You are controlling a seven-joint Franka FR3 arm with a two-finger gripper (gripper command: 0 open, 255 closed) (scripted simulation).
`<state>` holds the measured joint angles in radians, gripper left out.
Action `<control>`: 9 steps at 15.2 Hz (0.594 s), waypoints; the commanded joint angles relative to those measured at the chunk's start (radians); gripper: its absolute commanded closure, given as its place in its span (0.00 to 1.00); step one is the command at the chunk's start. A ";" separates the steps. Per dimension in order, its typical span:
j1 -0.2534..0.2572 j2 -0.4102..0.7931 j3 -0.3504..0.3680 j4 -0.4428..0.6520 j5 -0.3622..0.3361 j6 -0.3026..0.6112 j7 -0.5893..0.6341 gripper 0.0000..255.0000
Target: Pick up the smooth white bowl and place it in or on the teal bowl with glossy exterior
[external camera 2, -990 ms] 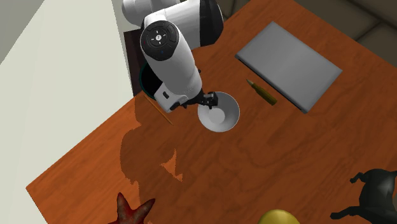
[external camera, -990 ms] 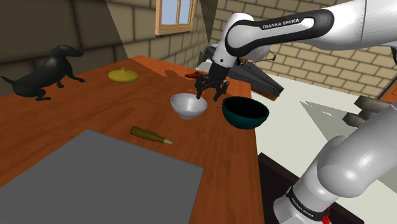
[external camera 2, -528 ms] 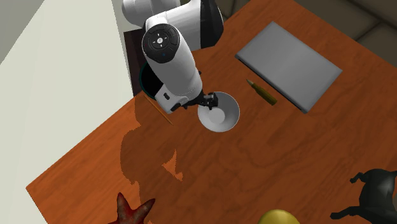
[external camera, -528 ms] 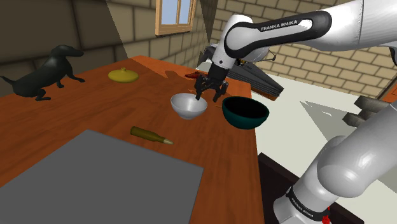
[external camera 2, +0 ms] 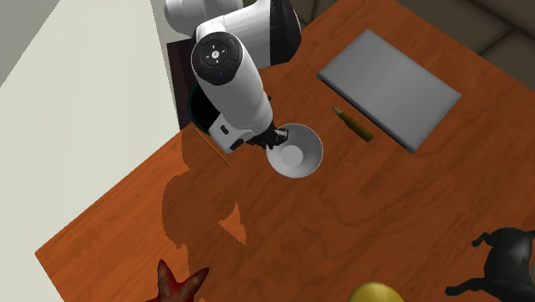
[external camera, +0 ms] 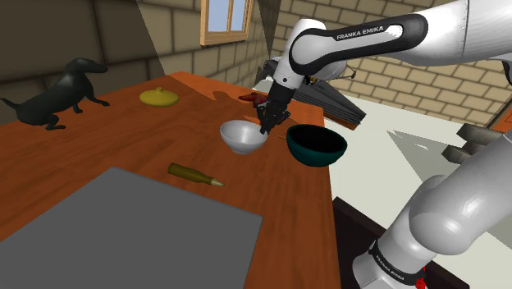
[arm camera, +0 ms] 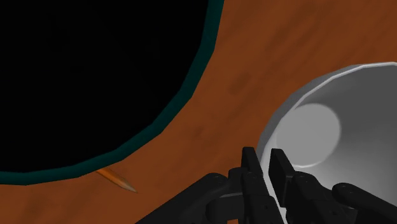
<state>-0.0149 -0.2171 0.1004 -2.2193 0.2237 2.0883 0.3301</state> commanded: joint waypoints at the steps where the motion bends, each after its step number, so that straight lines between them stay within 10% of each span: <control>1: 0.000 0.000 0.000 0.000 0.000 0.000 0.000 1.00; 9: -0.002 -0.018 -0.003 0.063 -0.007 -0.080 0.014 1.00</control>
<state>-0.0166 -0.2317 0.0983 -2.1677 0.2176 2.0228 0.3418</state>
